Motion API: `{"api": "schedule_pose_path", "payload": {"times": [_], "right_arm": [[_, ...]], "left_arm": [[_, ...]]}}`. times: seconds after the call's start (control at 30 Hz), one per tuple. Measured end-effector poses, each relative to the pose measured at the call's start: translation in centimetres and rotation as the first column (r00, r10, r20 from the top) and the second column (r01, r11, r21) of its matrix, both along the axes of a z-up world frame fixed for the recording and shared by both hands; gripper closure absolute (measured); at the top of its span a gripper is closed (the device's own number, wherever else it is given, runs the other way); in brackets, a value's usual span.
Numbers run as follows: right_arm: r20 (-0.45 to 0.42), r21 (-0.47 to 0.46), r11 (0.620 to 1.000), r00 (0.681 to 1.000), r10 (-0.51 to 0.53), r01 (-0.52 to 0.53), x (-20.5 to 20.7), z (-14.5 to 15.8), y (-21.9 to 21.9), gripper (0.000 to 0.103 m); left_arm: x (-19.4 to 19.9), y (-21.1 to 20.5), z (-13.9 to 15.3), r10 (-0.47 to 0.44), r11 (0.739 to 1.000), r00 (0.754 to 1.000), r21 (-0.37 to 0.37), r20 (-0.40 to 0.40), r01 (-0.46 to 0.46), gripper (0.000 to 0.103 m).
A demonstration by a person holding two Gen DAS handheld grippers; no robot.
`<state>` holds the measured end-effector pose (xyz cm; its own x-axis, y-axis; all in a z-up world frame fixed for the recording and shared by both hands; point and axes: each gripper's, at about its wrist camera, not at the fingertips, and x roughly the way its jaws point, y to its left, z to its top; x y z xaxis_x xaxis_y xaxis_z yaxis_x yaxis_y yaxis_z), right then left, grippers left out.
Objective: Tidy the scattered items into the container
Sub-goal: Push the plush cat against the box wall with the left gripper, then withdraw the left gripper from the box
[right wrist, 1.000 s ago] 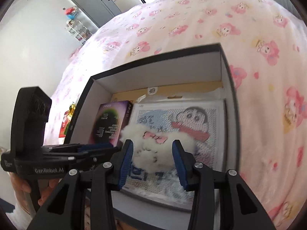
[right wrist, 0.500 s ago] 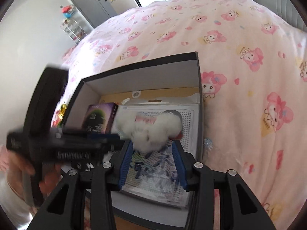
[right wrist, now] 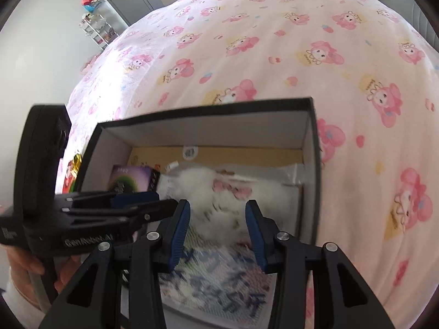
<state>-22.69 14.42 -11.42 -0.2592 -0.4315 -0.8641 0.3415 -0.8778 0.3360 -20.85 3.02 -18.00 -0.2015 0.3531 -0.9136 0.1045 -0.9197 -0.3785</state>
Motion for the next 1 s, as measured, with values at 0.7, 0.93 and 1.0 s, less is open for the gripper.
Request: {"api": "schedule_pose_path", "payload": {"times": [0.7,0.93,1.0], "right_arm": [[-0.123,-0.025,0.998,0.990,-0.062,0.059,0.9,1.0,3.9,0.065],[-0.159,-0.127,0.982,0.974,-0.159,0.140,0.5,2.0,5.7,0.065],[-0.173,-0.131,0.977,0.967,-0.188,0.166,0.4,2.2,6.0,0.065]], "left_arm": [[-1.6,4.8,0.5,-0.121,0.991,0.992,-0.062,-0.048,0.118,0.065],[-0.8,0.3,1.3,0.011,1.000,0.997,0.024,-0.081,-0.009,0.063],[-1.5,-0.1,0.9,0.047,0.999,0.995,0.002,-0.087,-0.047,0.064]]}}
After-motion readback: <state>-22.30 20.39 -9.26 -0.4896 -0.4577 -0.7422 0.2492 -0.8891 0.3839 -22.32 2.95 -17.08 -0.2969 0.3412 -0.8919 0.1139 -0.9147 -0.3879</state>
